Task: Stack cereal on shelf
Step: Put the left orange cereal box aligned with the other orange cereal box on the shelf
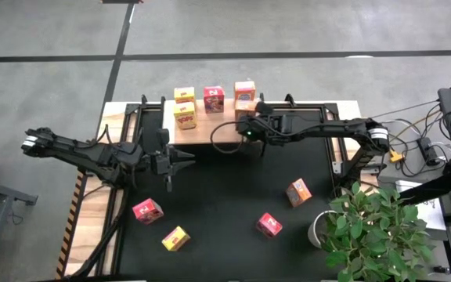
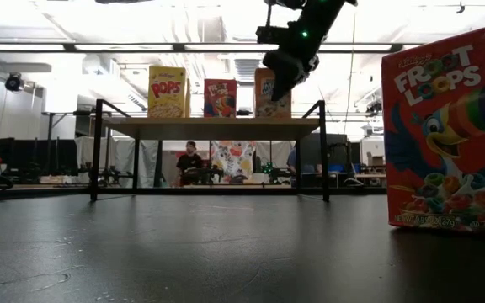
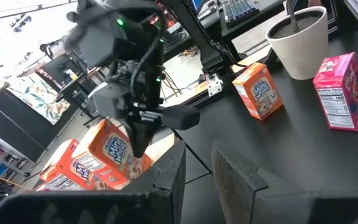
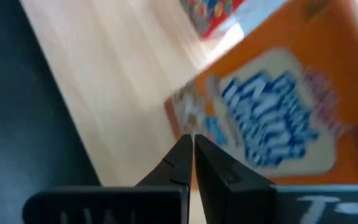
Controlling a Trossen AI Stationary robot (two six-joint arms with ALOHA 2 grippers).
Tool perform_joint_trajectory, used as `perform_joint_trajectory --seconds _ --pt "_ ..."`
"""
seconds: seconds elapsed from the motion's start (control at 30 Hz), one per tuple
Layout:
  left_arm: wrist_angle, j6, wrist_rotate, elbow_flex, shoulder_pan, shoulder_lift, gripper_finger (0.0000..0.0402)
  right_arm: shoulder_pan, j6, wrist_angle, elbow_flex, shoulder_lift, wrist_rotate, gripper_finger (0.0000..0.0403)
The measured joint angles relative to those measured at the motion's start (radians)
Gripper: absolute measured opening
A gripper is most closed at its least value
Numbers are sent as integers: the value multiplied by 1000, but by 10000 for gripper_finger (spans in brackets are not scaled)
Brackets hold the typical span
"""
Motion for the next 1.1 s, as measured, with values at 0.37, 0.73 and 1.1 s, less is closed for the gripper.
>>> perform_joint_trajectory --seconds 0.37,0.73,1.1 --pt "3 0 0 0 0 0 63 -20 -46 36 -15 0 84 9" --pt "3 2 0 0 0 0 63 -21 -25 77 -18 12 58 9" --pt "3 3 0 0 0 0 63 -31 -48 111 -19 40 58 9"
